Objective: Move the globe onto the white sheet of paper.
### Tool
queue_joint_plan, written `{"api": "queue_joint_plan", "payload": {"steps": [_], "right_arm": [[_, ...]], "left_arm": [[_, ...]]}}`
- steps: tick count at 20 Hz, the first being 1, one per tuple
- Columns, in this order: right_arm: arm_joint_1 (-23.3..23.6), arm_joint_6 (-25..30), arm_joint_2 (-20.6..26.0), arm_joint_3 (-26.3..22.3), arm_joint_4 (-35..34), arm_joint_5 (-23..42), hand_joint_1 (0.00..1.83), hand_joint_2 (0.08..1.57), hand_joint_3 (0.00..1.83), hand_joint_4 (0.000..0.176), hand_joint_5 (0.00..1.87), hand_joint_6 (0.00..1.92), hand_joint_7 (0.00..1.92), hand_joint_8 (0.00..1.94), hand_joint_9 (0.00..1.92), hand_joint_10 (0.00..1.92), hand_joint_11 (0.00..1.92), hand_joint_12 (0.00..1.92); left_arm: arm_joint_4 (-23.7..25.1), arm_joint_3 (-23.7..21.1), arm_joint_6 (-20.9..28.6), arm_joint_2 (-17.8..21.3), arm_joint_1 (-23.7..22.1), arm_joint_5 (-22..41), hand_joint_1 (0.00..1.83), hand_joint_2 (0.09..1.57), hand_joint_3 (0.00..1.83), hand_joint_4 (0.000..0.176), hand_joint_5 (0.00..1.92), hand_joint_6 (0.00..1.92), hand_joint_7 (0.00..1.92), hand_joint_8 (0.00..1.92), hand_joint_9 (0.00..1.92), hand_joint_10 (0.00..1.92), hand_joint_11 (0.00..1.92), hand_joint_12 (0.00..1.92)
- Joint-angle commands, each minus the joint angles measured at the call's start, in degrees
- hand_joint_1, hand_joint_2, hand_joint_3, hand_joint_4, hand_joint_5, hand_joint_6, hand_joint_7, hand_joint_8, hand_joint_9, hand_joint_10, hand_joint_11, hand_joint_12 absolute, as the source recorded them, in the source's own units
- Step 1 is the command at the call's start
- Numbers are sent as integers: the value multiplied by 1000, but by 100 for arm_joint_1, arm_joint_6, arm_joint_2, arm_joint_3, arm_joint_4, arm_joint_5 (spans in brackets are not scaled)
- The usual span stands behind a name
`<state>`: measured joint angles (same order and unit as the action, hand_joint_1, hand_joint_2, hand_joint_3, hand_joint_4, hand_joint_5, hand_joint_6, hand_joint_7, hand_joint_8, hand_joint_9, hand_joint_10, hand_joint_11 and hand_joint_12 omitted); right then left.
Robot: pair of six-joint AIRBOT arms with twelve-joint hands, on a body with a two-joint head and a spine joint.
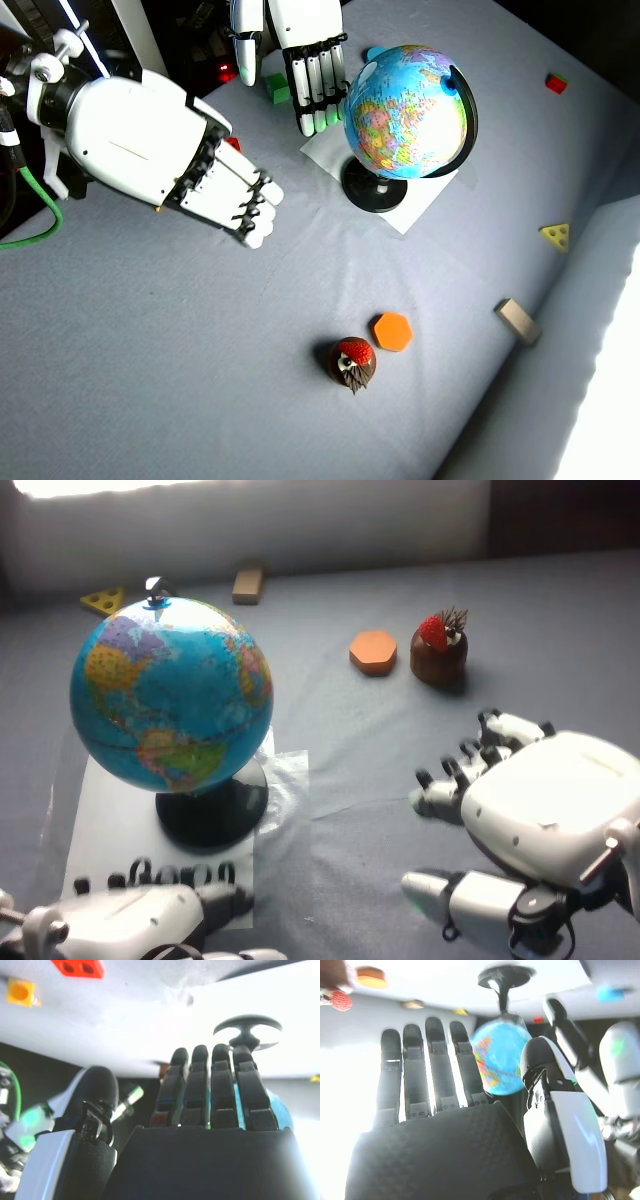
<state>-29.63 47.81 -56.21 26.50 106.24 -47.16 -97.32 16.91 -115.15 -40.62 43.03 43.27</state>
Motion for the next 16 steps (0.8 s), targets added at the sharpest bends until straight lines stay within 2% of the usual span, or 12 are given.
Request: {"api": "queue_joint_plan", "payload": {"steps": [1, 2, 3, 4, 5, 6, 7, 8, 9, 10, 12, 16], "right_arm": [[2, 6, -4, -26, 417, -301, 34, 1285, 0, 0, 610, 927, 875, 630, 643, 1156, 356, 1712], [1, 6, -6, -27, 343, -298, 34, 1285, 0, 0, 610, 927, 875, 630, 643, 1156, 356, 1712], [11, 6, -6, -26, 279, -287, 100, 1279, 0, 0, 678, 1156, 863, 1058, 703, 1459, 497, 1879], [22, 6, -7, -26, 236, -250, 240, 1283, 0, 0, 807, 1338, 951, 1392, 830, 1719, 751, 1913], [23, 8, -15, -29, 228, -238, 412, 1295, 2, 0, 838, 1496, 1014, 1565, 949, 1812, 936, 1921], [20, 8, -19, -31, 228, -224, 412, 1295, 2, 0, 838, 1496, 1014, 1565, 949, 1812, 936, 1921], [16, 6, -20, -32, 228, -204, 541, 1350, 20, 0, 877, 1673, 1093, 1694, 1091, 1899, 1061, 1921], [10, 5, -22, -33, 228, -199, 835, 1093, 585, 0, 683, 1768, 1111, 1779, 1167, 1917, 1124, 1921], [3, -6, -25, -33, 229, -180, 921, 951, 907, 0, 678, 1858, 1142, 1817, 1195, 1920, 1177, 1921], [-3, -12, -28, -34, 229, -168, 937, 894, 1045, 0, 692, 1908, 1163, 1836, 1209, 1921, 1203, 1921], [0, -20, -28, -41, 229, -172, 946, 866, 1102, 0, 707, 1920, 1165, 1889, 1217, 1921, 1216, 1921], [3, -43, -30, -41, 230, -183, 947, 858, 1114, 0, 713, 1921, 1169, 1904, 1228, 1921, 1229, 1921]], "left_arm": [[232, -37, 60, -41, -88, 252, 21, 1381, 0, 0, 626, 325, 748, 481, 532, 1066, 273, 1561], [43, -38, -112, -64, -151, 265, 21, 1381, 0, 0, 626, 325, 748, 481, 532, 1066, 273, 1561], [-157, -32, -350, -82, -225, 266, 73, 1377, 0, 0, 648, 744, 773, 851, 582, 1390, 407, 1750], [-360, -20, -631, -117, -331, 278, 167, 1381, 1, 0, 738, 1076, 842, 1186, 715, 1630, 551, 1887], [-562, 12, -864, -192, -469, 309, 257, 1383, 0, 0, 797, 1320, 888, 1428, 840, 1745, 671, 1920], [-751, 42, -1068, -262, -613, 363, 257, 1383, 0, 0, 797, 1320, 888, 1428, 840, 1745, 671, 1920], [-932, 71, -1293, -334, -745, 446, 407, 1383, 0, 0, 866, 1552, 913, 1702, 921, 1886, 821, 1921], [-1105, 102, -1443, -411, -861, 515, 552, 1381, 0, 0, 916, 1724, 931, 1841, 999, 1914, 915, 1921], [-1196, 140, -1537, -481, -965, 570, 636, 1393, 1, 0, 921, 1848, 932, 1903, 1027, 1920, 953, 1921], [-1396, 174, -1723, -543, -1090, 663, 708, 1399, 2, 0, 935, 1890, 940, 1917, 1047, 1921, 974, 1921], [-1688, 224, -1930, -593, -1240, 762, 766, 1400, 1, 0, 936, 1903, 952, 1921, 1057, 1921, 984, 1921], [-1891, 198, -1962, -575, -1340, 929, 789, 1403, 1, 0, 936, 1920, 971, 1921, 1071, 1921, 998, 1921]]}}
